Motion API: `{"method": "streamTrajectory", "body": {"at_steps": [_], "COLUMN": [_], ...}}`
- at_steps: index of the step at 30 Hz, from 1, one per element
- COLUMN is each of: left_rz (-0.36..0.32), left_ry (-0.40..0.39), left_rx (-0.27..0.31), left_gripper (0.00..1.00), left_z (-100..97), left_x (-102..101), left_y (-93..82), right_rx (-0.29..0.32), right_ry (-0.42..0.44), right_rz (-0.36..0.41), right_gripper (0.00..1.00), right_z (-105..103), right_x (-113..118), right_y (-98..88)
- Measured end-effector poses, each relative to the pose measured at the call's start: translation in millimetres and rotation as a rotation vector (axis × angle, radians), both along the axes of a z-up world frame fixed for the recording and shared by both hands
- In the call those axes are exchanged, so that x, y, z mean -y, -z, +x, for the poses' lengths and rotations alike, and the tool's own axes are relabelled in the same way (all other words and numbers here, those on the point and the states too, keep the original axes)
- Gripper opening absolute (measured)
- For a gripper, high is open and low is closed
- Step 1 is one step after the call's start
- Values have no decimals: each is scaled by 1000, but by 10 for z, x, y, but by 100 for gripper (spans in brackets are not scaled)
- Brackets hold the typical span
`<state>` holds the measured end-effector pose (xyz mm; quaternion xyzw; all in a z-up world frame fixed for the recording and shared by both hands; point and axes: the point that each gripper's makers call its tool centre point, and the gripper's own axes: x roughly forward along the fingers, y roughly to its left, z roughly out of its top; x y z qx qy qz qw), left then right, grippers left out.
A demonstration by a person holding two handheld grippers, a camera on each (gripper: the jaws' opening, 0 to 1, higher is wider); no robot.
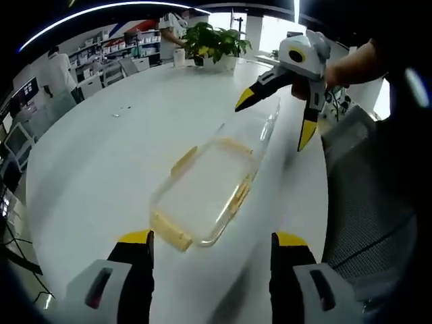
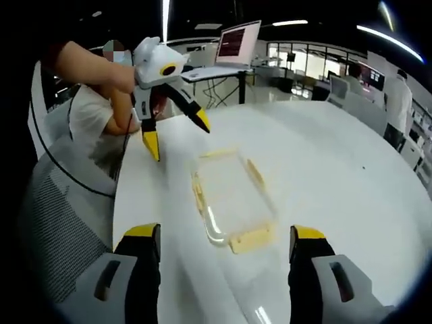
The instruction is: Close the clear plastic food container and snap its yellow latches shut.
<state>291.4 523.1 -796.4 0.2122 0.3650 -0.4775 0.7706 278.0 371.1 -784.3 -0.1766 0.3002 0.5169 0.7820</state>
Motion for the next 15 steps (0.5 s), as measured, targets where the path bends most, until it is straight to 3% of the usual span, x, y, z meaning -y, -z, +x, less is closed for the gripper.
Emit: {"method": "streamTrajectory", "body": {"at_steps": [15], "left_rz": [49], "left_ry": [63], "left_rx": [-8], "left_gripper": [63], "left_z": [106], "left_x": [-18], "left_y": [90], "right_rx": [2], "right_ry": [-48], "right_rz": [-69], "right_gripper": [71], "right_z": [116], "right_x": [-13], "right_y": [92]}}
